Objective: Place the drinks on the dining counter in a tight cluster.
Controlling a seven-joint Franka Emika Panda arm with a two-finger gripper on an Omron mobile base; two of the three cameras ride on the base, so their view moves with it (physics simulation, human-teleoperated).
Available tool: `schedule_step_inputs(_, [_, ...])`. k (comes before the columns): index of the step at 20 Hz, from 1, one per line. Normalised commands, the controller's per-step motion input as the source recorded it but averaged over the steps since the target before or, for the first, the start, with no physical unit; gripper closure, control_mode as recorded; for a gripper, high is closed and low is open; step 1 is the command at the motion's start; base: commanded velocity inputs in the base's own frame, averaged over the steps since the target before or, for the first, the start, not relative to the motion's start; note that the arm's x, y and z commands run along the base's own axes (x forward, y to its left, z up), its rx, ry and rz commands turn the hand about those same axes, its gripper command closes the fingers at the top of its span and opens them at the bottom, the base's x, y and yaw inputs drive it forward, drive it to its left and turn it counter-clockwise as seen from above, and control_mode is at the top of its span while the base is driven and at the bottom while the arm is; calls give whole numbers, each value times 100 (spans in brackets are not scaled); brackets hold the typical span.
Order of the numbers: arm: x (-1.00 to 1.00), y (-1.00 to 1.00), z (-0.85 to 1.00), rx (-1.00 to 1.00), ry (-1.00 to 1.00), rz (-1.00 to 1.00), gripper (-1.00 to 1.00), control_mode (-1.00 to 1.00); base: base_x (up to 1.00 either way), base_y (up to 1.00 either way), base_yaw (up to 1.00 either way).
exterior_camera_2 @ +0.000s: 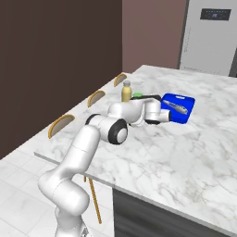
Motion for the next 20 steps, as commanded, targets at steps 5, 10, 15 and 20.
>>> schedule_step_inputs(5, [6, -9, -11, 0, 0, 0, -100, -100, 0, 0, 0])
schedule_step_inputs(10, [1, -14, 0, 0, 0, -1, -100, -100, 0, 0, 0])
schedule_step_inputs(15, [0, -25, 0, 0, 4, -4, -100, -100, 0, 0, 0])
schedule_step_inputs(20, [-3, -30, 1, -2, 14, -10, -100, -100, 0, 0, 0])
